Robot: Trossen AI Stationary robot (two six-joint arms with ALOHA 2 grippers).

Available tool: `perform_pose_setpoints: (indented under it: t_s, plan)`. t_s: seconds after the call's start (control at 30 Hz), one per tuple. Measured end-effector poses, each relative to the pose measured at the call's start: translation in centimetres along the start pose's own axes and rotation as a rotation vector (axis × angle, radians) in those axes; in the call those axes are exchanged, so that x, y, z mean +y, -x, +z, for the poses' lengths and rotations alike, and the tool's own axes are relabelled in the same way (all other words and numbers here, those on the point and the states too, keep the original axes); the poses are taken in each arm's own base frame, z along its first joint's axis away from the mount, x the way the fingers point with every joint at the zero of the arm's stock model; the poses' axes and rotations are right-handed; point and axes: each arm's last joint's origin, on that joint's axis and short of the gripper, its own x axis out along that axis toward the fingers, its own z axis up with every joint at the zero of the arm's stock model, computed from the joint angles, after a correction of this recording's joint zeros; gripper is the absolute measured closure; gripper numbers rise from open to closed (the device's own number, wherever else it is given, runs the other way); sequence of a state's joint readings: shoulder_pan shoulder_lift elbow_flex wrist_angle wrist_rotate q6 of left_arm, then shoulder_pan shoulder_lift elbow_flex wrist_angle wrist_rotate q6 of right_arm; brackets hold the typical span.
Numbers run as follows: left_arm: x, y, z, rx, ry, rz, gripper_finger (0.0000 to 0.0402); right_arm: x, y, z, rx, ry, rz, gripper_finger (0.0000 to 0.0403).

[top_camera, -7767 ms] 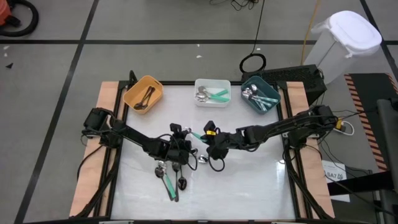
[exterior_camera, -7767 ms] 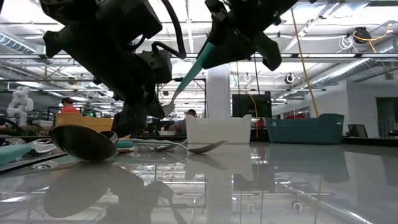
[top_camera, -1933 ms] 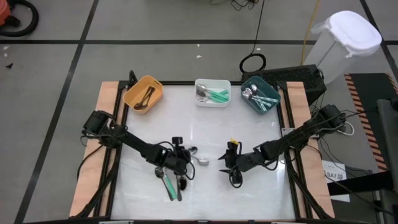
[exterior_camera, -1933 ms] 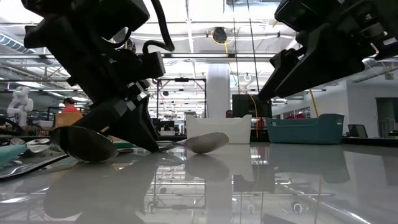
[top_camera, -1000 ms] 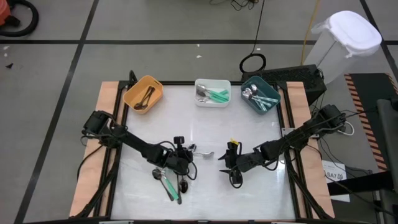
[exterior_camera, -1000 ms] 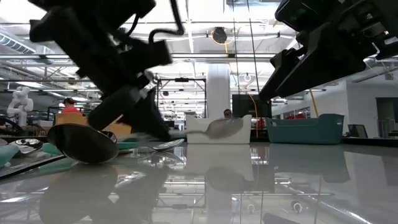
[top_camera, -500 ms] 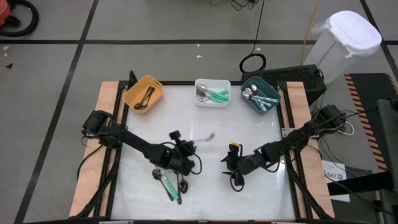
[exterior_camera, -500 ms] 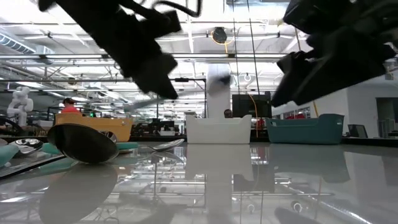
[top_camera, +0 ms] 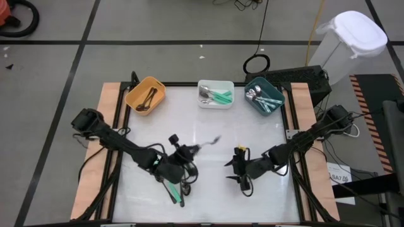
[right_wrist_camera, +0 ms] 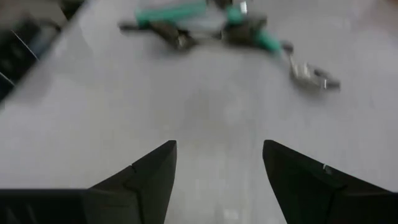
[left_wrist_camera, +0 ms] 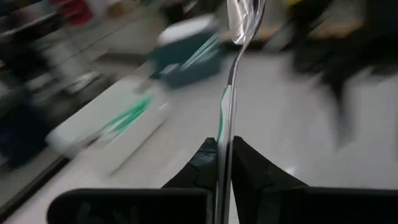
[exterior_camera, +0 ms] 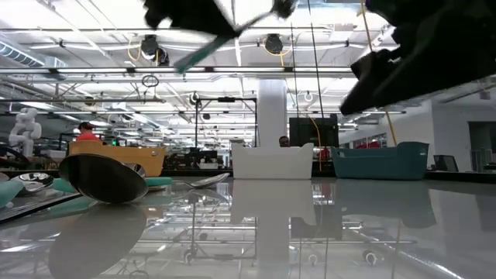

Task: Sort silverware by color (type)
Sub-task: Put the blue patterned spoon into the blue bin

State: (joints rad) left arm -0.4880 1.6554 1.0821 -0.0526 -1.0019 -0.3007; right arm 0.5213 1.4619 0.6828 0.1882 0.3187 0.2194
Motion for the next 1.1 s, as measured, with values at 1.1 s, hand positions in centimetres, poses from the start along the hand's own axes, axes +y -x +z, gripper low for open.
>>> perform_pose_setpoints:
  t_s: [1.1]
  plan:
    - [-3.3, -6.4, -2.3, -0.762, 0.221, -0.658, 0.0380, -1.1, 1.1, 2.4, -0.544, -0.102, 0.008, 0.0173]
